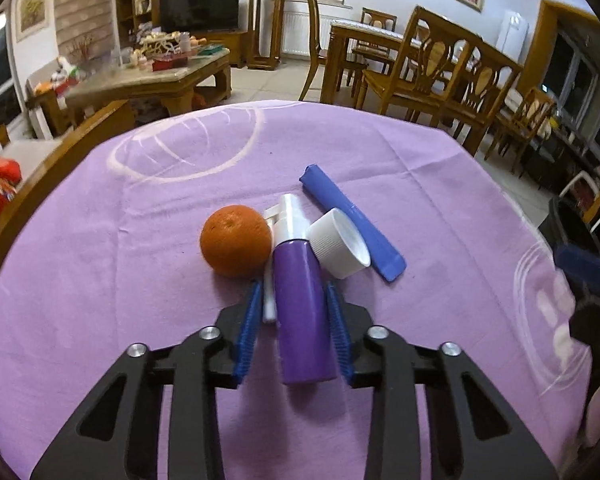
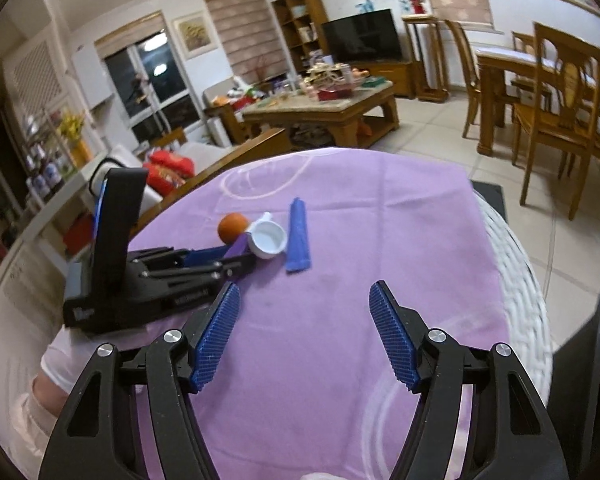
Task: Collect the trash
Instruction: 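Grasp the purple spray bottle with the left tool while the right tool grasps the white cap, then carry the spray bottle and white cap over the trash bin with both tools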
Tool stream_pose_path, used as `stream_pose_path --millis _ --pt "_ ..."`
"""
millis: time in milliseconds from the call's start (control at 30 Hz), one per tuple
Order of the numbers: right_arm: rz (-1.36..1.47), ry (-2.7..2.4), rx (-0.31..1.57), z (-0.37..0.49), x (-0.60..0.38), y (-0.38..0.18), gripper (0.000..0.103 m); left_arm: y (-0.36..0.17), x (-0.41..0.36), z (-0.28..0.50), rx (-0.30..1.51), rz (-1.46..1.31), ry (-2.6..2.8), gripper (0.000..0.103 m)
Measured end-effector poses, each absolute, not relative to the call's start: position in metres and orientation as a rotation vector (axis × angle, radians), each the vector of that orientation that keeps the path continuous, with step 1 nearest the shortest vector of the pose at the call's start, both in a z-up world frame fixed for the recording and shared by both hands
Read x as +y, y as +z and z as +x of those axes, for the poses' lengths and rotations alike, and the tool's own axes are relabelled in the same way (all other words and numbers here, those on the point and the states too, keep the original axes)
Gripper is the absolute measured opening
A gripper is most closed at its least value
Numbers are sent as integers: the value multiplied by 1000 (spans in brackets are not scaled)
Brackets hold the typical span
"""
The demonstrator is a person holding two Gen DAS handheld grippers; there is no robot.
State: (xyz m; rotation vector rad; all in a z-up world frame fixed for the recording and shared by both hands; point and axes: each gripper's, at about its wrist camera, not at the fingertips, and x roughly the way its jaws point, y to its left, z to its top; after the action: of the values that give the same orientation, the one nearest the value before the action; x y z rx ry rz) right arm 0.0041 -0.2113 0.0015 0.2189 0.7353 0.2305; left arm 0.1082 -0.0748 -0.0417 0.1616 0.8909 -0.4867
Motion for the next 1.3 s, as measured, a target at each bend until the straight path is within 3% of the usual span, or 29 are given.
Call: stream_pose_path --millis 733,1300 --pt "-6 317 907 129 -98 -36 39 -37 -23 84 929 80 -579 31" --pt "47 316 923 124 -110 -46 38 -38 -25 85 924 96 -577 31"
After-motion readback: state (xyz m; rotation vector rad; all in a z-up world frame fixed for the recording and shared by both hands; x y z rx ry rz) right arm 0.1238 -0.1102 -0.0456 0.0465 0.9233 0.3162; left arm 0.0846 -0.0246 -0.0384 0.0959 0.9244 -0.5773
